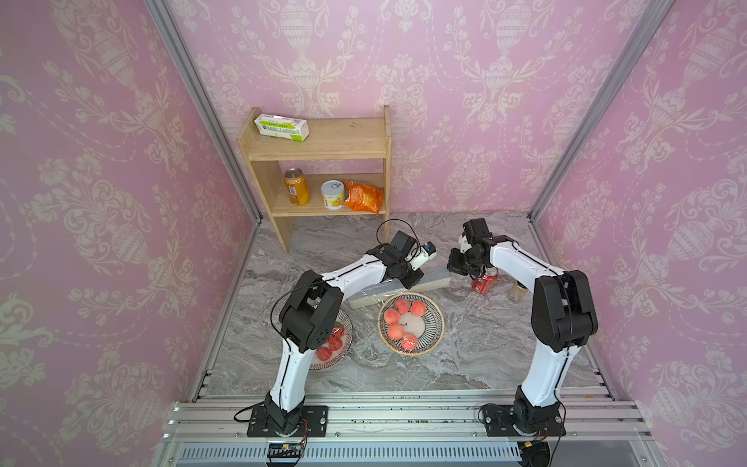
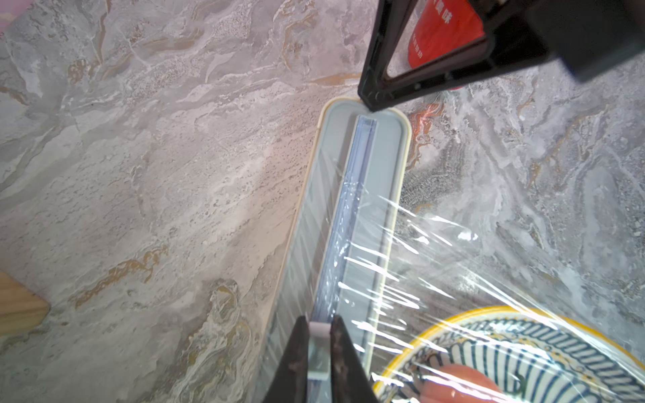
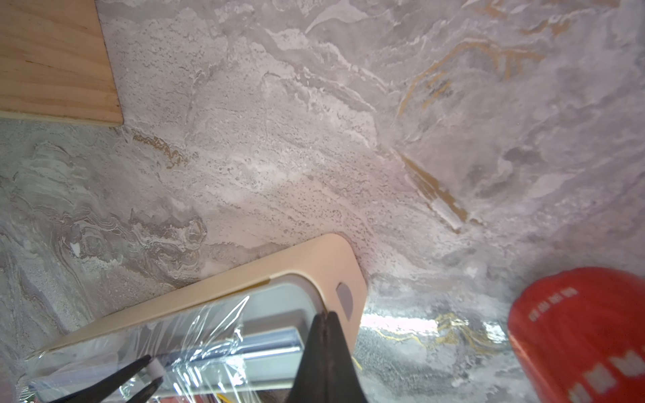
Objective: Wrap the plate with plastic wrap
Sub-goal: Tear off the plastic wrap from the plastic wrap cutting box.
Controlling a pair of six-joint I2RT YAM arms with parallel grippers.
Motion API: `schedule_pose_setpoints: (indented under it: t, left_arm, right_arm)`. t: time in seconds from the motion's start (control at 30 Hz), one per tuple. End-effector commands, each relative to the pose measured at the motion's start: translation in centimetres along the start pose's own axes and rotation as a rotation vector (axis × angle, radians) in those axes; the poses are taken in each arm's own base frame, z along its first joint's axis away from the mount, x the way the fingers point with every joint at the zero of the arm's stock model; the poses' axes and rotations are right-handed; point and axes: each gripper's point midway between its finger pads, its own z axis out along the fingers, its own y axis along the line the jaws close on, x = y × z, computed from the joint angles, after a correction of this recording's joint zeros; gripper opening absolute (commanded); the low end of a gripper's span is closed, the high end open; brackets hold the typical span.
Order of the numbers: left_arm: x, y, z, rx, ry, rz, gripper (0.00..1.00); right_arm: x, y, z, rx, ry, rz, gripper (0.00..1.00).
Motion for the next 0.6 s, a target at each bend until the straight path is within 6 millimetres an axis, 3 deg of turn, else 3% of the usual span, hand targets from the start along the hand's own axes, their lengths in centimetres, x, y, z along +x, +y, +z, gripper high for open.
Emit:
schedule_pose_setpoints:
  t: [0.0,0.57]
  left_arm:
    - [4.6,0.6,-1.3,-0.041,0.13,-0.064,0.13]
    - [11.9,2.0,-6.6,-0.194,0.193,-0.216,0.14]
  right_arm:
    - [3.3,-4.0,2.1,0.152,0.13,0.017,0.02]
    - [3.2,-4.1,2.1,0.162,0.133,0.013,0.02]
